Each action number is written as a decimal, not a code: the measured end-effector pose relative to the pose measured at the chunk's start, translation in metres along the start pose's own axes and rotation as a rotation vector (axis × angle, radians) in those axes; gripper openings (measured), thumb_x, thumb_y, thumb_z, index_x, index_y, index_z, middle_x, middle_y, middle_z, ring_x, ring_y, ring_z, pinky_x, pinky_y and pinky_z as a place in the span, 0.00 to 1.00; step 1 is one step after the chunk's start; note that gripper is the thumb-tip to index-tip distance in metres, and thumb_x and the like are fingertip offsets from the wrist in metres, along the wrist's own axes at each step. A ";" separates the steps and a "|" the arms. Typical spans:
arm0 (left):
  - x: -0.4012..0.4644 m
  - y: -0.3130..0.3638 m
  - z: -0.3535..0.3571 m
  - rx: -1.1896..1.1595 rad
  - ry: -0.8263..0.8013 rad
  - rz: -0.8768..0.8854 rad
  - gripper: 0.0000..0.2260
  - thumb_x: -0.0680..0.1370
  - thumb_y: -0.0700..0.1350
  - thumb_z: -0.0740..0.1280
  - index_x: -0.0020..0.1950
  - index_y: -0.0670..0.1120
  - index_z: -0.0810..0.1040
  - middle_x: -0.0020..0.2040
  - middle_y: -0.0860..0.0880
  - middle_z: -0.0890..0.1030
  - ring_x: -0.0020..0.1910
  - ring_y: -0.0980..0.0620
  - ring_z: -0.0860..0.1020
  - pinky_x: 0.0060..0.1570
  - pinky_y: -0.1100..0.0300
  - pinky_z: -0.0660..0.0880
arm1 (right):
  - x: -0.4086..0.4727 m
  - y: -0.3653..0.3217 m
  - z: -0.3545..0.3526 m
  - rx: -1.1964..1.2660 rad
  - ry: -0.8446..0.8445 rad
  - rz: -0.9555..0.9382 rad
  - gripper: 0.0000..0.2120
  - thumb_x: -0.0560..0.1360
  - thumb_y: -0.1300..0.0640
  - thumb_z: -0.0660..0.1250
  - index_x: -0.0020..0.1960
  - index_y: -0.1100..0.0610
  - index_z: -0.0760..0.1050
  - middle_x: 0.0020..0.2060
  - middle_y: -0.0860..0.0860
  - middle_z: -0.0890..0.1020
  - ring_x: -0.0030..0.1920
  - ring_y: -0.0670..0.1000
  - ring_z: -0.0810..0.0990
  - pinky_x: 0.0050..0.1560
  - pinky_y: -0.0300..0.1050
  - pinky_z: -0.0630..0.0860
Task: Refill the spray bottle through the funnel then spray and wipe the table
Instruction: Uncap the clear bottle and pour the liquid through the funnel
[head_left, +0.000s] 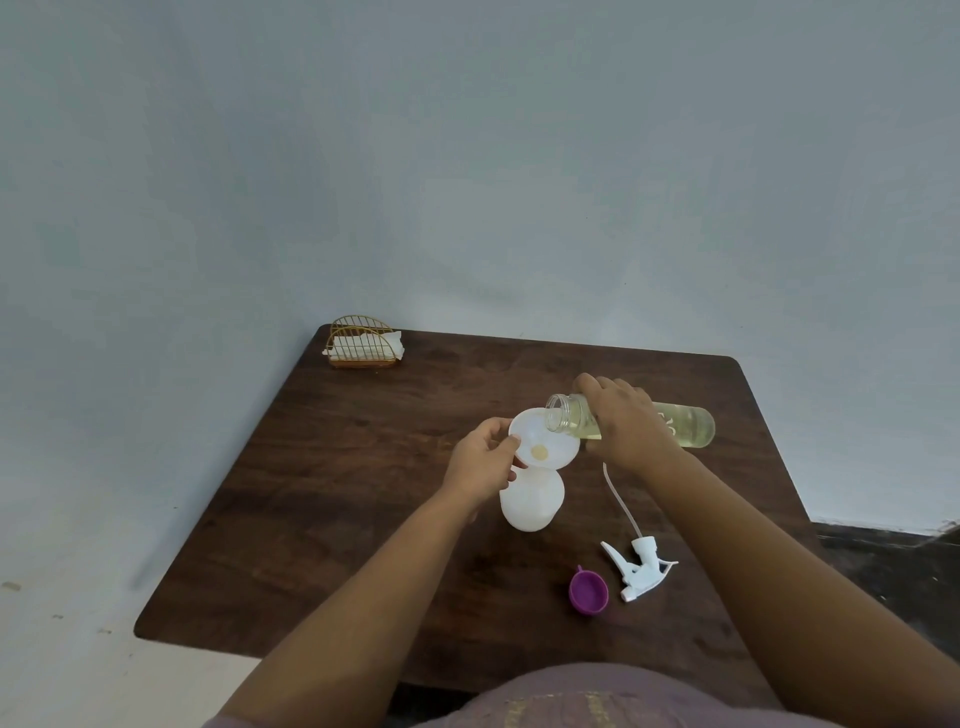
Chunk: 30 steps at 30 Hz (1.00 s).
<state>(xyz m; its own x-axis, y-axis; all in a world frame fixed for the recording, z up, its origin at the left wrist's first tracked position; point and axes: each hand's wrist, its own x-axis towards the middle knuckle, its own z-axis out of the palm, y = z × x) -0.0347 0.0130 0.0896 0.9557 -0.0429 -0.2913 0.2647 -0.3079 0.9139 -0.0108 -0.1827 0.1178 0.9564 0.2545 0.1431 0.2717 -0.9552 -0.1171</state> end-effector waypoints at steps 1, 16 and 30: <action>0.000 0.000 0.000 0.001 0.000 0.001 0.09 0.82 0.47 0.62 0.61 0.52 0.75 0.54 0.49 0.81 0.44 0.52 0.80 0.46 0.56 0.80 | 0.000 0.000 0.000 -0.004 -0.001 0.000 0.20 0.65 0.57 0.72 0.54 0.55 0.68 0.44 0.50 0.76 0.45 0.53 0.74 0.43 0.45 0.65; 0.001 0.000 0.000 0.013 -0.005 0.011 0.07 0.82 0.46 0.62 0.59 0.52 0.75 0.52 0.50 0.82 0.41 0.53 0.80 0.45 0.56 0.81 | 0.000 0.002 0.000 -0.025 -0.004 -0.004 0.22 0.64 0.58 0.72 0.55 0.55 0.68 0.44 0.50 0.77 0.45 0.53 0.74 0.44 0.45 0.65; 0.001 -0.001 -0.001 0.009 -0.007 0.006 0.09 0.82 0.46 0.61 0.61 0.52 0.76 0.53 0.50 0.82 0.41 0.53 0.80 0.46 0.54 0.81 | -0.002 0.000 -0.002 -0.031 -0.026 0.002 0.22 0.65 0.59 0.71 0.57 0.55 0.68 0.46 0.49 0.76 0.46 0.53 0.74 0.47 0.46 0.67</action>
<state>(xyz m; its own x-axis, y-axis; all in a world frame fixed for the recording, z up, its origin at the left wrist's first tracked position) -0.0342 0.0139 0.0885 0.9564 -0.0511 -0.2875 0.2576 -0.3161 0.9131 -0.0131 -0.1838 0.1191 0.9595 0.2561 0.1170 0.2668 -0.9598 -0.0870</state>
